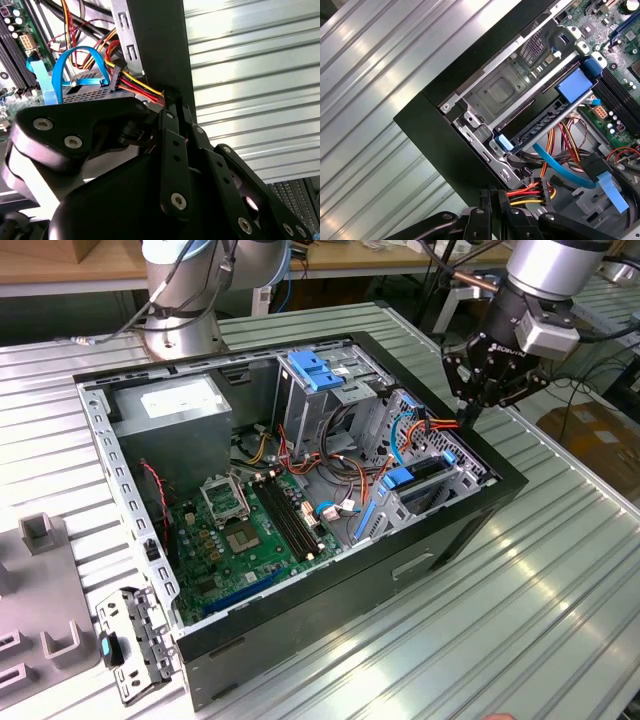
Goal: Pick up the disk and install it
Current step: 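Insert the first disk wire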
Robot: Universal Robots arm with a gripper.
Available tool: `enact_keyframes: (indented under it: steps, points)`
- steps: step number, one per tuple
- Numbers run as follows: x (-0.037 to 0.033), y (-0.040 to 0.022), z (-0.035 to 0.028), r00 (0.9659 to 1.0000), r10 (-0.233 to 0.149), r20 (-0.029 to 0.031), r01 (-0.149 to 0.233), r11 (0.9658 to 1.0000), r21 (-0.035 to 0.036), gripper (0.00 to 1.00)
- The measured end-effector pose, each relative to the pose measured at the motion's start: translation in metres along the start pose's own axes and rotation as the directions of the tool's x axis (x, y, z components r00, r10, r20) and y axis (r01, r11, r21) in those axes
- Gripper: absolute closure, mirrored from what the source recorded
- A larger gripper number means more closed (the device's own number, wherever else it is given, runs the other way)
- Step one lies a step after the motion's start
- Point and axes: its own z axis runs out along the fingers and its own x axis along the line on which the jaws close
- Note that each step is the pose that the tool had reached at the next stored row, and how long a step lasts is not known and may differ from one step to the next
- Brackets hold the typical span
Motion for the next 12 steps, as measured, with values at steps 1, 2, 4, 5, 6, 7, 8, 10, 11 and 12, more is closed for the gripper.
enact_keyframes:
  steps: [1,2,4,5,6,7,8,10,11,12]
  points:
    - [0.0000,0.0000,-0.0001,1.0000,0.000,0.0001,0.000,1.0000,0.0001,0.83]
    - [0.0000,0.0000,-0.0002,1.0000,0.000,0.0000,0.000,1.0000,0.0000,0.83]
    - [0.0002,0.0000,-0.0029,1.0000,0.000,-0.0002,0.000,1.0000,-0.0002,0.83]
    - [0.0003,0.0000,-0.0047,1.0000,0.000,-0.0002,0.000,1.0000,-0.0002,0.83]
    - [0.0003,0.0000,-0.0056,1.0000,0.000,-0.0002,0.000,1.0000,-0.0002,0.83]
    - [0.0003,0.0000,-0.0056,1.0000,0.000,-0.0001,0.000,1.0000,-0.0001,0.83]
    - [0.0003,0.0000,-0.0056,1.0000,0.000,0.0000,0.000,1.0000,0.0001,0.83]
    - [0.0003,0.0000,-0.0057,1.0000,0.000,-0.0001,0.000,1.0000,-0.0001,0.83]
    - [0.0003,0.0000,-0.0058,1.0000,0.000,-0.0002,0.000,1.0000,-0.0002,0.83]
    - [0.0002,0.0001,-0.0058,1.0000,0.000,-0.0002,0.000,1.0000,-0.0002,0.83]
